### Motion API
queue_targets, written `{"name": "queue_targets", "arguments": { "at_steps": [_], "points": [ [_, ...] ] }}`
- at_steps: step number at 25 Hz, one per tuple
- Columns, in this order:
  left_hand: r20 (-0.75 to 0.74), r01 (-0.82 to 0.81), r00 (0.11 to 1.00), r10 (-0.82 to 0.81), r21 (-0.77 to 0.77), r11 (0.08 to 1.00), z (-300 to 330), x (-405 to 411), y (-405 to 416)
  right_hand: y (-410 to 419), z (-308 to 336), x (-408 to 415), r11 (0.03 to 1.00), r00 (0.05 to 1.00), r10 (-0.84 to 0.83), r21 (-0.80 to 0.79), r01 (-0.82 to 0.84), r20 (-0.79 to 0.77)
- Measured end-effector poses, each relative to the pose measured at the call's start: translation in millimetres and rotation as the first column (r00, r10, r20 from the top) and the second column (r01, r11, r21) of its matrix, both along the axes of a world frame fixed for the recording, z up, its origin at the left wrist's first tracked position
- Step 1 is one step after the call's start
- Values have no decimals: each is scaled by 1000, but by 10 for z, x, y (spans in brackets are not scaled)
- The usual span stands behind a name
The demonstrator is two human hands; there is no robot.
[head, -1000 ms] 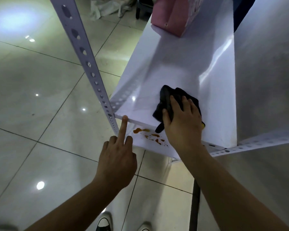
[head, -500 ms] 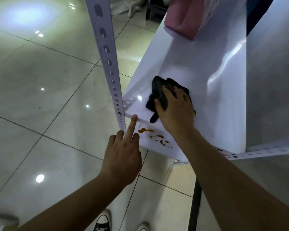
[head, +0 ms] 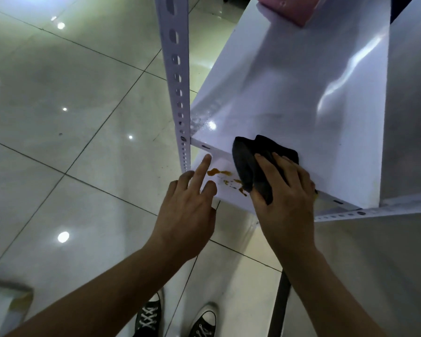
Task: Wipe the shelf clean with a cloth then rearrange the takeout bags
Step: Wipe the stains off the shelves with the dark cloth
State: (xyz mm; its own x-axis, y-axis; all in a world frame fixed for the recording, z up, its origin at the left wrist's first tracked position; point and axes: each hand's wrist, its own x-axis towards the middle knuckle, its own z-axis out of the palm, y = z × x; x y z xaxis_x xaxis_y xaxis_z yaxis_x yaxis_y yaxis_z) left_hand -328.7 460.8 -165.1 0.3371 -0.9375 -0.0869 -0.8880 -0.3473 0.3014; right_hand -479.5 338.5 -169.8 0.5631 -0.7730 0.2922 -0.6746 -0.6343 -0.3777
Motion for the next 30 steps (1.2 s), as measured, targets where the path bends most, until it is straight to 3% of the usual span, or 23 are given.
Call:
{"name": "queue_targets", "arguments": {
  "at_steps": [6, 9, 13, 17, 20, 25, 28, 30],
  "points": [
    [-27, -3, 1000, 1, -69, 998, -247, -167, 237, 409, -305, -561, 997, 975, -76, 27, 72, 207],
    [-54, -17, 998, 13, -71, 997, -462, -236, 326, 610, -682, -741, 968, 970, -169, 217, 130, 177],
    [-107, 11, 994, -14, -35, 999, -764, -344, 442, 565, -1204, -897, 852, 957, -219, 515, 94, 189],
    [-123, 76, 990, -71, 30, 997, -1181, -409, 519, 414, -1561, -843, 792, 917, -268, 610, 36, 295],
    [-120, 118, 987, -109, 71, 991, -1632, -396, 477, 186, -1916, -709, 825, 887, -259, 565, -2, 383],
    [-54, 154, 987, -150, 90, 984, -2436, -234, 220, -305, -2643, -469, 906, 907, -154, 423, -30, 393],
    [6, 150, 989, -151, 44, 988, -2847, -106, -50, -558, -3030, -400, 966, 966, -198, 198, 164, 166],
    [30, 148, 988, -149, 33, 988, -3098, -3, -198, -660, -3351, -363, 974, 983, -184, 128, 184, -18]
  ]
}}
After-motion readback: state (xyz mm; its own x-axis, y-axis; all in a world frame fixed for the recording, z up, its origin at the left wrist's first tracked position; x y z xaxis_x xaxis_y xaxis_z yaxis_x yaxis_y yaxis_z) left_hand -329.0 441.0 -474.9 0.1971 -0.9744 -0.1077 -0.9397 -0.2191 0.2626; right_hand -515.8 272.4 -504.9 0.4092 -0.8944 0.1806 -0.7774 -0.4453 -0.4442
